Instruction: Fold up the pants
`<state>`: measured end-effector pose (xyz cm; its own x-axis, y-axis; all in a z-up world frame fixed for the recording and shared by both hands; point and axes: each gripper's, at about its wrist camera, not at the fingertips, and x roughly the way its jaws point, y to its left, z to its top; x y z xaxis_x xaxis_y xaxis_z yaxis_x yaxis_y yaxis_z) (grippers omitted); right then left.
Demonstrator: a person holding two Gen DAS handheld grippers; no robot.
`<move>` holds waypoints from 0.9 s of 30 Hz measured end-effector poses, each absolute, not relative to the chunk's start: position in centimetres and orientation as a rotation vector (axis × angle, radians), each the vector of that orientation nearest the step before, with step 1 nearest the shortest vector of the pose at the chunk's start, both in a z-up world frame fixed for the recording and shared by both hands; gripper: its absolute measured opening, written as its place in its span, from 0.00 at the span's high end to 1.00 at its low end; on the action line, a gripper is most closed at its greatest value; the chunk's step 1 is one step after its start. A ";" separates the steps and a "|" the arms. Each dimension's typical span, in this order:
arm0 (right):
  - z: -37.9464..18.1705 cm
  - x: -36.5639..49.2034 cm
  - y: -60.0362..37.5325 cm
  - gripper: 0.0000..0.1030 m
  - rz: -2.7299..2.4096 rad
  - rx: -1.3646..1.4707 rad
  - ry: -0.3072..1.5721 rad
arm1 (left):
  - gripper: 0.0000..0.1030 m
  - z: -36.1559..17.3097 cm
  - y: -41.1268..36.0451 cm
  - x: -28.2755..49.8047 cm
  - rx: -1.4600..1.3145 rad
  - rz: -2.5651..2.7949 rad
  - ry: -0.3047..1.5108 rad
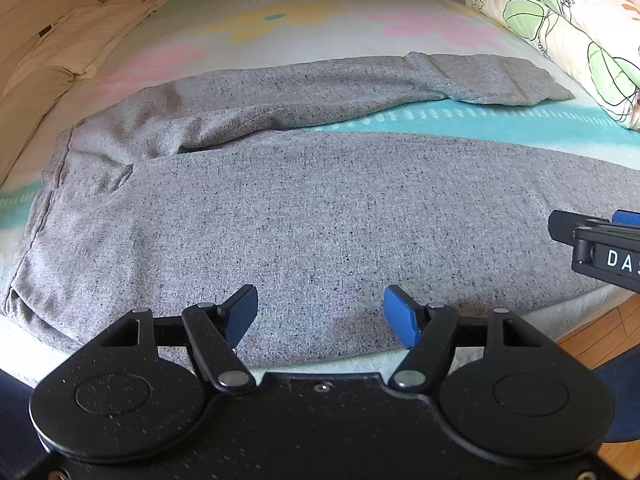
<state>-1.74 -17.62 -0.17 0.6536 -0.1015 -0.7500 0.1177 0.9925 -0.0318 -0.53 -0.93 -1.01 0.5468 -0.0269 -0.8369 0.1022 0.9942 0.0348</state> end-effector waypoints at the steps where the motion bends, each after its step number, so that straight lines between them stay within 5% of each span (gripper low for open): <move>1: -0.2 -1.7 -17.5 0.35 -0.124 0.020 0.850 | 0.31 -1.0 -0.9 -0.5 0.083 -0.077 0.990; 10: -0.5 -1.5 -17.3 0.35 -0.108 0.030 0.878 | 0.31 -1.1 -1.0 -0.5 0.092 -0.081 0.993; 21: 0.3 -0.1 -17.6 0.60 -0.066 0.161 0.919 | 0.39 0.4 0.3 0.5 0.102 -0.076 0.988; 27: 2.5 2.3 -18.4 0.61 -0.011 0.266 0.927 | 0.39 3.4 2.6 4.5 0.067 -0.039 0.965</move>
<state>2.31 -18.40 2.47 0.6026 0.1050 -0.7911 0.1234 0.9671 0.2224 4.54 2.64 3.35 0.5692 -0.0033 -0.8222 0.0631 0.9972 0.0396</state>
